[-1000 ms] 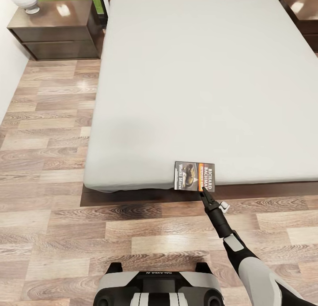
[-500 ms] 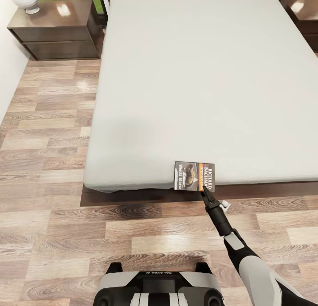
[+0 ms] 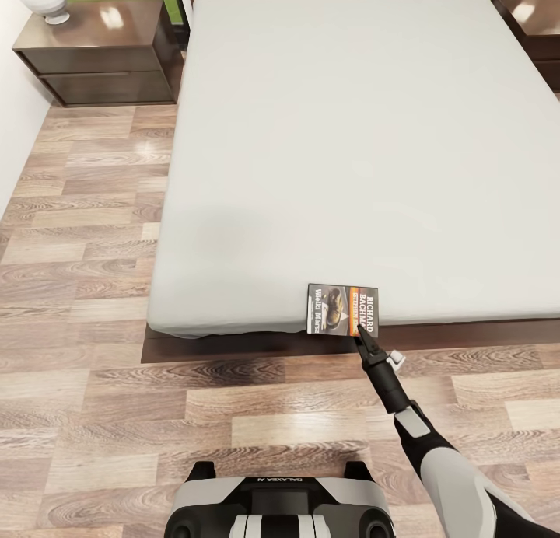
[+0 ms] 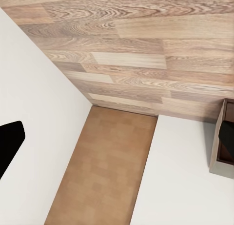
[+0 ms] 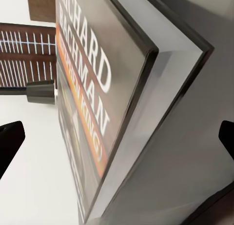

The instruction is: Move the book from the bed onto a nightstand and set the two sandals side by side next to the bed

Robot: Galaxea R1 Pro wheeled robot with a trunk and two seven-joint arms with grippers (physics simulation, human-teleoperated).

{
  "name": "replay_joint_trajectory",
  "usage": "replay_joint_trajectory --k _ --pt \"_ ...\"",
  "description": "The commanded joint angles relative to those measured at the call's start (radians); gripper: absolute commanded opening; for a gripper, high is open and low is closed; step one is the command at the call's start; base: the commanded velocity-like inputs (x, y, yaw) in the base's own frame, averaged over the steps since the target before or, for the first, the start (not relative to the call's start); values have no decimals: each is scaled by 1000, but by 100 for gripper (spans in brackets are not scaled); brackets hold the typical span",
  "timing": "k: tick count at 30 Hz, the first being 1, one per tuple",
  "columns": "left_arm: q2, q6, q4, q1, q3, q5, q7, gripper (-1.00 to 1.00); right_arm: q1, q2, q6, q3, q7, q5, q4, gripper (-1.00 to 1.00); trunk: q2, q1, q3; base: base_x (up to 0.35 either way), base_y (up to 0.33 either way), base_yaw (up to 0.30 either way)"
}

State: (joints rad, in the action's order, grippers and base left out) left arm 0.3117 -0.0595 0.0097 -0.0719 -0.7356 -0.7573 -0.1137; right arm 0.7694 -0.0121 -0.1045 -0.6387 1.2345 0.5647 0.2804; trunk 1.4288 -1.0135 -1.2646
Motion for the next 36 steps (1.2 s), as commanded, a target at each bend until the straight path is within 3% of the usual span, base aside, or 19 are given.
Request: replay_joint_trajectory --k 1,36 --pt "0 -3 1 0 -8 -7 -2 100 1 0 -11 1 2 8 0 100 0 0 0 0 0 0" --pt "0 -3 1 0 -8 -7 -2 100 16 7 -11 -1 3 7 2 100 0 0 0 0 0 0"
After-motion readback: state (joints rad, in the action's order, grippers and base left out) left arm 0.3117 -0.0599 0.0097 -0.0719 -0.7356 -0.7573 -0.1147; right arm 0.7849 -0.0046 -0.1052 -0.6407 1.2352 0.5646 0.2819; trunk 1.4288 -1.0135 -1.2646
